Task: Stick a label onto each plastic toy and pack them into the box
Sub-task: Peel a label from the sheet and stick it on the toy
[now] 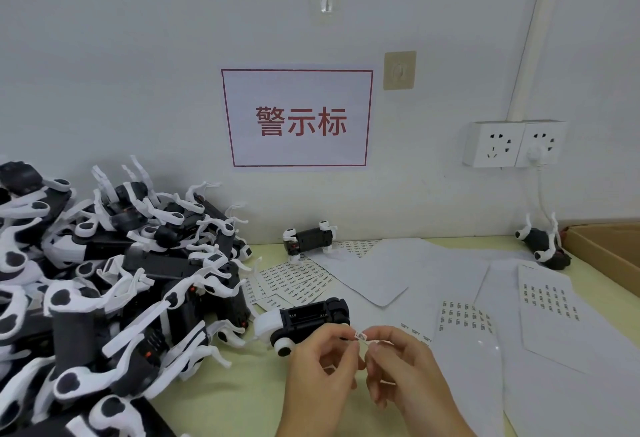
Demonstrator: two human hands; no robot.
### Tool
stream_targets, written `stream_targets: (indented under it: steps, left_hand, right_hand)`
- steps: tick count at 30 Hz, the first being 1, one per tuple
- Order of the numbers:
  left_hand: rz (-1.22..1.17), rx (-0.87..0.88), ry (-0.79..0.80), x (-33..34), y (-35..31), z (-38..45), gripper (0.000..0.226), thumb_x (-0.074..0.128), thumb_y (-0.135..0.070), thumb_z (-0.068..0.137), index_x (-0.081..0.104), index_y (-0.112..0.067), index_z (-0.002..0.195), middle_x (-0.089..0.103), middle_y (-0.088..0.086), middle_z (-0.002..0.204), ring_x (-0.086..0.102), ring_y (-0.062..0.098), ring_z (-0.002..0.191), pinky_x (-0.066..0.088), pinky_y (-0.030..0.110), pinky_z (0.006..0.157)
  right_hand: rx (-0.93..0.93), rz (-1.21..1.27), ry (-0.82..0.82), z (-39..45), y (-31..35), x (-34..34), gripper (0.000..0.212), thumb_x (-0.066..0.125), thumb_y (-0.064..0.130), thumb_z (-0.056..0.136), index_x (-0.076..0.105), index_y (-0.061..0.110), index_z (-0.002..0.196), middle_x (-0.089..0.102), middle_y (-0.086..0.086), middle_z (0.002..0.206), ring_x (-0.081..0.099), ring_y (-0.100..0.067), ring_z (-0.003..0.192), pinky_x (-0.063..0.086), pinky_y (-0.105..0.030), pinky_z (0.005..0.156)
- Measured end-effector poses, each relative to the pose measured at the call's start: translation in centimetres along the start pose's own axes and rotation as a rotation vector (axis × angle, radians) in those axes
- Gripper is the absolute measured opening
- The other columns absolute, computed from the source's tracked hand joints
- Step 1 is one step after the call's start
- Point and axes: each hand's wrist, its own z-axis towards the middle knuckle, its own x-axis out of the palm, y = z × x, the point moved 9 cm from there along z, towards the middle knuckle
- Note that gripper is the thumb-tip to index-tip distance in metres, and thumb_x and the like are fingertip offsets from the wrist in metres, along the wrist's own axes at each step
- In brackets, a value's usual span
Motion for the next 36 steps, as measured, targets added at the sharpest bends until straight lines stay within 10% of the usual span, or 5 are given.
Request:
stream_targets:
  steps: [23, 36]
  left_hand:
    - [0.619, 0.377, 0.084, 0.4, -2.4, -0.7, 0.013, 0.058, -0.022, 0.098, 0.068, -0.019, 0.091, 0.051, -0.022, 0.067, 0.048, -0.002, 0.066, 0.039, 0.020, 0.063]
    - [0.049, 0.022, 0.045, 0.3, 0.2, 0.3, 0.009, 0.068, -0.009, 0.092, 0.073, -0.012, 0.086, 0.068, 0.004, 0.063, 0.058, 0.015, 0.053, 0.047, 0.024, 0.053]
  right_hand:
    - [-0.528, -0.770, -0.177, -1.6, 4.0, 0.2, 0.032, 0.081, 0.001, 0.074, 0.073, 0.032, 0.070, 0.067, 0.018, 0.070, 0.064, -0.002, 0.067, 0.040, -0.009, 0.049]
    - [-0.122, -0.020, -0.160, -0.7, 1.3, -0.5, 0.023, 0.068, 0.000, 0.087, 0.081, 0.015, 0.075, 0.069, -0.007, 0.067, 0.057, -0.014, 0.055, 0.047, -0.026, 0.051]
